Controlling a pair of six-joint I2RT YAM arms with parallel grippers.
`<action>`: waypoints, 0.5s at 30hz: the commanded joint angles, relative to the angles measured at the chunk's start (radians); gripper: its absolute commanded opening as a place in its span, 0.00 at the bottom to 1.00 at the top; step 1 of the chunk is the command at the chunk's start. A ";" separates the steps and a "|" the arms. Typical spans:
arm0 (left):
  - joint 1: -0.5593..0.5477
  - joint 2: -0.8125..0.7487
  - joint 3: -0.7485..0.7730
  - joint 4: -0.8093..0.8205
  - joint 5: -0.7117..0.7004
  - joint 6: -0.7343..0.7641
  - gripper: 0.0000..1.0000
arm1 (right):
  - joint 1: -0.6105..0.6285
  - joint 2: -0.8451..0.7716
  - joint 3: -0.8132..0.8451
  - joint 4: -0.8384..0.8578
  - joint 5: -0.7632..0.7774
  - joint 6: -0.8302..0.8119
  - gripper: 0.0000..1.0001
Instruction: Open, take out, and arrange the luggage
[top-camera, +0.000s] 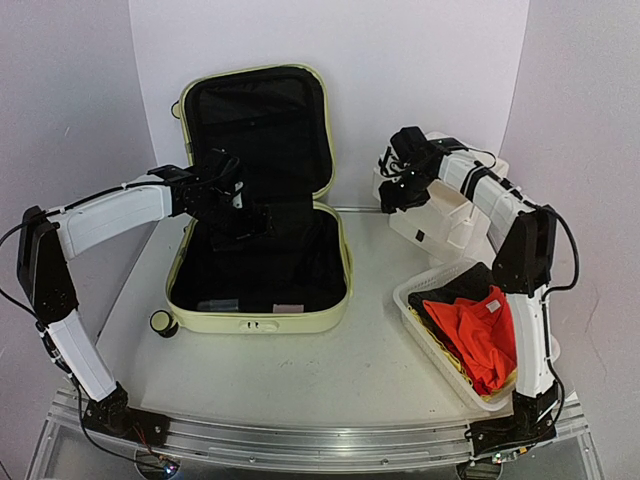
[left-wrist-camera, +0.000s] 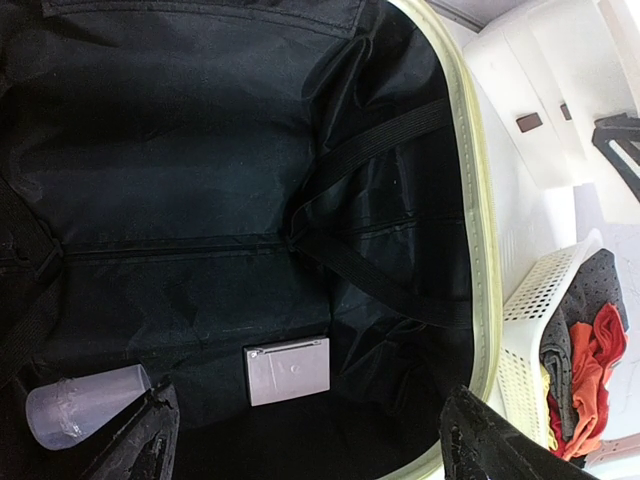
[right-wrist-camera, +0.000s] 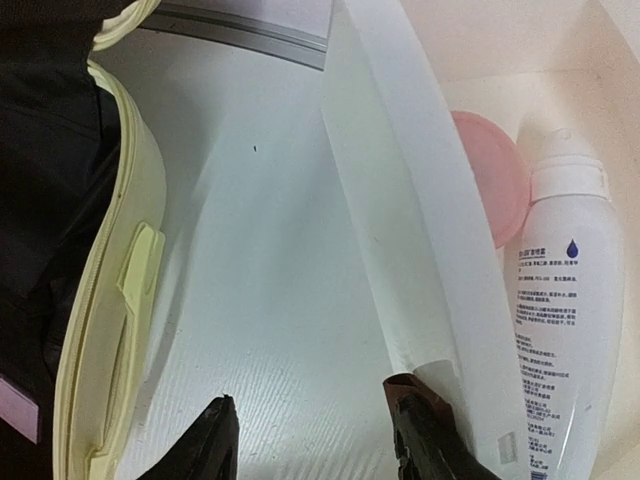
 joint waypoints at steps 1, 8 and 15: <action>0.003 -0.004 0.021 0.002 0.013 0.008 0.92 | -0.084 -0.072 -0.131 0.045 0.109 -0.078 0.55; 0.003 0.019 0.047 0.002 0.034 0.010 0.91 | -0.084 -0.230 -0.357 0.096 0.120 -0.121 0.57; 0.003 0.035 0.061 0.001 0.049 0.003 0.91 | -0.111 -0.254 -0.381 0.089 0.250 -0.077 0.54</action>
